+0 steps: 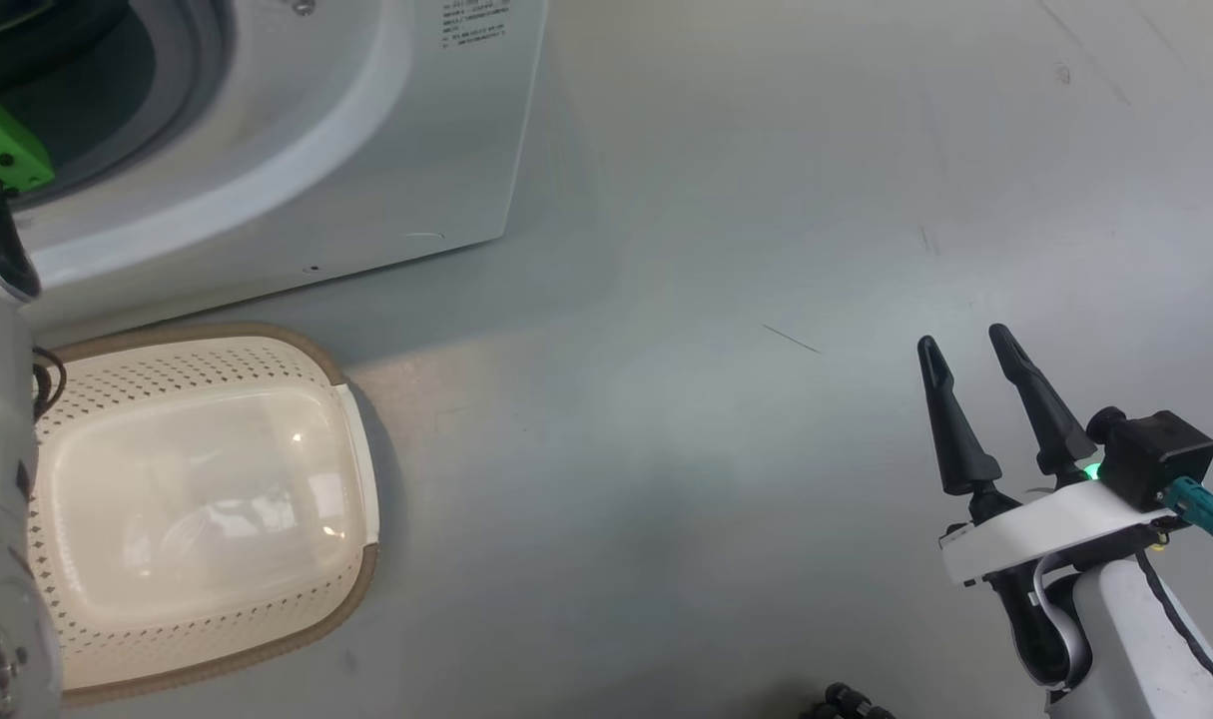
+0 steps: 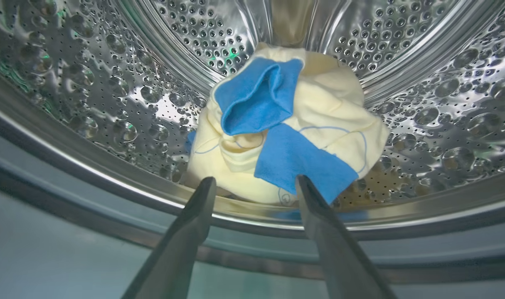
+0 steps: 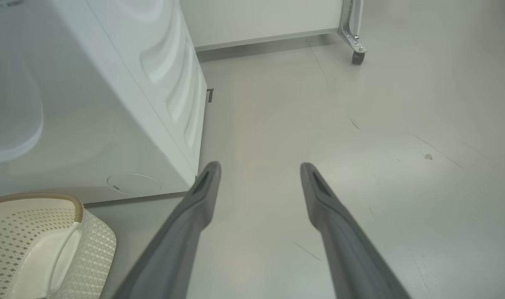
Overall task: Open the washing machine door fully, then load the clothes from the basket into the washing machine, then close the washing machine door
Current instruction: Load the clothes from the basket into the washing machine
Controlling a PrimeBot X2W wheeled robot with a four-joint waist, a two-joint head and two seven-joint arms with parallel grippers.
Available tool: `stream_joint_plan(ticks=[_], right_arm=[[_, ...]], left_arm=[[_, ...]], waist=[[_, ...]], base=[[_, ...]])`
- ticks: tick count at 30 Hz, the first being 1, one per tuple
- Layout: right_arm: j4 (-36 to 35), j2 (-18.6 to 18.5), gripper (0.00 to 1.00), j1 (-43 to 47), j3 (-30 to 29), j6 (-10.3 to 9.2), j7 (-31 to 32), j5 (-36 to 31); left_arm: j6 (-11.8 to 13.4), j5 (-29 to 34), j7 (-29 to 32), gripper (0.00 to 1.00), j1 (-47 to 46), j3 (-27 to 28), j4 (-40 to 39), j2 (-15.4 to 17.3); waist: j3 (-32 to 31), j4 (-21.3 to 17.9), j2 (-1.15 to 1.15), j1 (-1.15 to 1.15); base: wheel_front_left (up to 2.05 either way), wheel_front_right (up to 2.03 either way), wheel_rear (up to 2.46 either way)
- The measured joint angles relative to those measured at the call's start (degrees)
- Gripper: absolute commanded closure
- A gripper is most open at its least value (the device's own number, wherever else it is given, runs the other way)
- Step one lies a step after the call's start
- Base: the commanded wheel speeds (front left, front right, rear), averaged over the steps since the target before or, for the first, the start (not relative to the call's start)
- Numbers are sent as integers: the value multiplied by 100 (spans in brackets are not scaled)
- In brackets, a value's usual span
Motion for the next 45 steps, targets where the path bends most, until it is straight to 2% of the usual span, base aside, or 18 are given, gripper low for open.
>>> stream_joint_plan(ticks=[10, 21, 28, 32, 41, 45], right_arm=[[70, 1, 0, 8, -74, 0, 0, 0], [91, 54, 0, 26, -190, 0, 0, 0], [116, 79, 0, 46, -269, 0, 0, -8], [140, 74, 0, 108, -302, 0, 0, -15], [157, 36, 0, 336, -485, 0, 0, -59], [175, 35, 0, 450, -490, 0, 0, -66]], left_arm=[[18, -322, -99, 0, 381, 279, 80, -280], [-12, -350, -116, 0, 992, 248, -215, -595], [-370, -342, -118, 0, 1521, 134, -708, -787], [-417, -353, -116, 0, 2015, 155, -911, -833], [-827, -433, -116, 0, 3036, 104, -1404, -1054], [-926, -444, -116, 0, 3368, 85, -1718, -1057]], waist=[[-419, 235, 0, 0], [-878, 491, 0, 0], [-1191, 649, 0, 0], [-1372, 723, 0, 0], [-1766, 876, 0, 0], [-1930, 949, 0, 0]], base=[[0, 0, 0], [0, 0, 0], [0, 0, 0], [0, 0, 0], [0, 0, 0], [0, 0, 0]])
